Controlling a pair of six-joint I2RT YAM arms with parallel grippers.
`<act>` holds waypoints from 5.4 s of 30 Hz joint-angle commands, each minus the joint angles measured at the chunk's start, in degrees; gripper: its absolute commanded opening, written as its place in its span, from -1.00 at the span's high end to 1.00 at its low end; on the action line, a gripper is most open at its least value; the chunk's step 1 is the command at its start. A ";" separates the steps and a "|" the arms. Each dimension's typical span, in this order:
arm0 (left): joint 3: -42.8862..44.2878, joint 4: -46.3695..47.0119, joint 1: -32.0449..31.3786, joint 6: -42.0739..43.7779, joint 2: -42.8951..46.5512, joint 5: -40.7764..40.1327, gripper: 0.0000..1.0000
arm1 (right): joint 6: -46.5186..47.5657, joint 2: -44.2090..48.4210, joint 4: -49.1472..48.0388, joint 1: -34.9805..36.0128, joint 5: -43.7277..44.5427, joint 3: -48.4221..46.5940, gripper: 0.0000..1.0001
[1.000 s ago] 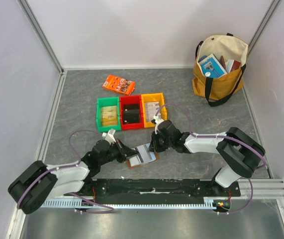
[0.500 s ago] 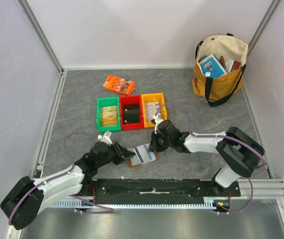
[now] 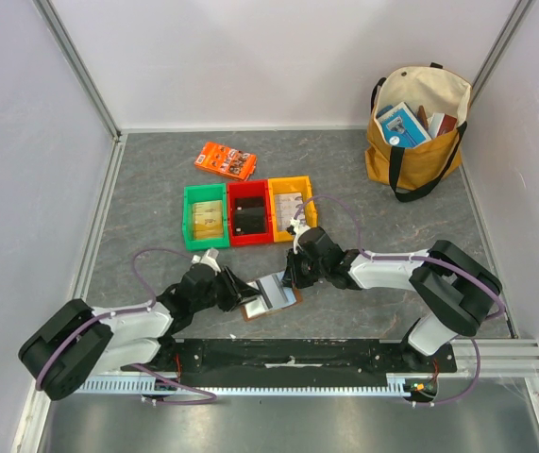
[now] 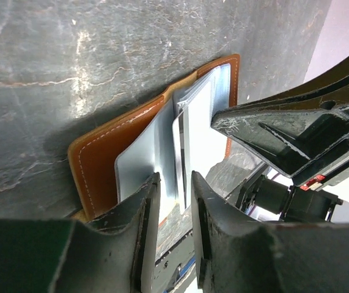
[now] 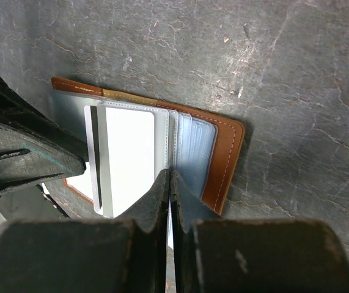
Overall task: Take the credit cards out of the card holder
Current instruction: Remove the credit card from the card holder, then place the credit card in the storage box.
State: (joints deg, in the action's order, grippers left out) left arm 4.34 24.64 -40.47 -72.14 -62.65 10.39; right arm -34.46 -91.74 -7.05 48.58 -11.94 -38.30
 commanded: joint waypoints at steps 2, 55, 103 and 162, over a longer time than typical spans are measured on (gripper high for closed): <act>-0.56 6.81 0.04 0.33 -2.38 0.24 0.31 | 2.64 -3.79 9.16 0.11 5.09 2.53 0.86; -3.20 -16.19 -0.05 -1.16 17.64 -3.89 0.96 | 3.69 0.95 10.73 -0.24 5.61 1.22 0.77; 4.71 0.85 0.04 26.34 35.76 7.97 0.96 | 5.80 22.66 -7.37 -0.50 -22.15 2.53 0.12; 44.72 -18.43 10.67 25.72 -1.87 14.03 0.97 | 37.12 19.14 19.87 17.80 40.82 -21.28 -0.21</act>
State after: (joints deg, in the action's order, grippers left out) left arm 51.59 -5.58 -31.94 -55.16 -67.53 20.78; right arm 11.25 -76.88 9.52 71.79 45.06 -55.66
